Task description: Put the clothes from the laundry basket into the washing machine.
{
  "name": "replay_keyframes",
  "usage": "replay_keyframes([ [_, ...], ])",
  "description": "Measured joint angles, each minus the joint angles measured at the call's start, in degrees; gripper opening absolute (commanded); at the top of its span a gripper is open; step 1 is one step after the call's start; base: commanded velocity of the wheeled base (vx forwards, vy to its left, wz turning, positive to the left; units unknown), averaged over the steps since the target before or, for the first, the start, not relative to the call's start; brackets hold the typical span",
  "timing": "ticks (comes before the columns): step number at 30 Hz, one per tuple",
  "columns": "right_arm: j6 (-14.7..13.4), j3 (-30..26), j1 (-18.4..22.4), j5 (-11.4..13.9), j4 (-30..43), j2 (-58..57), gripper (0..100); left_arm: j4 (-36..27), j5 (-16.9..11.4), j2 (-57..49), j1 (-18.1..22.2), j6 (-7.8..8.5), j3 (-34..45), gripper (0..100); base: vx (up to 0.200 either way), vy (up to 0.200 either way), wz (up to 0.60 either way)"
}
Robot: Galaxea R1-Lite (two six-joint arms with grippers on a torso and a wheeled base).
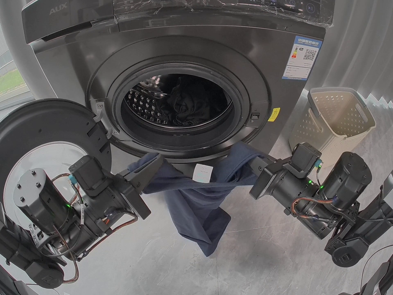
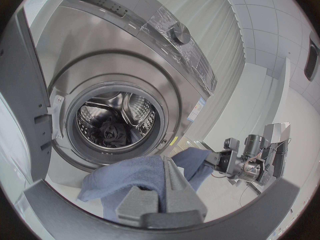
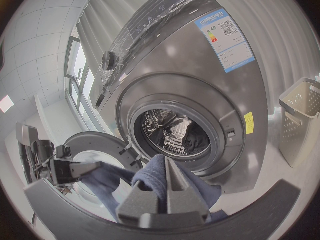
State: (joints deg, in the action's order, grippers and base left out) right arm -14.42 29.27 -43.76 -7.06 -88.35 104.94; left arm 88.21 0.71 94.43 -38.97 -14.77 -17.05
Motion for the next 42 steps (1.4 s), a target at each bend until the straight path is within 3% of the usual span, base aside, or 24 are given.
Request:
replay_keyframes([
  [4, 0.00, -0.89, -0.30, 0.00, 0.00, 0.00, 0, 0.04, 0.33, -0.17, 0.55, 0.63, -1.02, 0, 0.000, 0.000, 0.00],
  [22, -0.13, -1.49, -1.79, -0.09, -0.01, 0.11, 0, 0.04, 0.55, -1.93, 2.32, 0.63, -4.52, 0, 0.000, 0.000, 0.00],
  [23, -0.13, -1.49, -1.90, -0.13, -0.01, 0.16, 100, 0.02, 0.52, -2.04, 2.23, 0.66, -4.57, 0, 0.000, 0.000, 0.00],
  [32, -0.18, -3.43, -2.78, 0.00, 0.00, 0.16, 100, 0.09, 0.49, -2.67, 2.24, 0.72, -5.33, 0, 0.000, 0.000, 0.00],
  [42, 0.09, -13.97, -4.77, 0.26, 0.29, 0.02, 100, 0.06, 0.51, -3.86, 2.12, 0.68, -7.64, 0, 0.000, 0.000, 0.00],
])
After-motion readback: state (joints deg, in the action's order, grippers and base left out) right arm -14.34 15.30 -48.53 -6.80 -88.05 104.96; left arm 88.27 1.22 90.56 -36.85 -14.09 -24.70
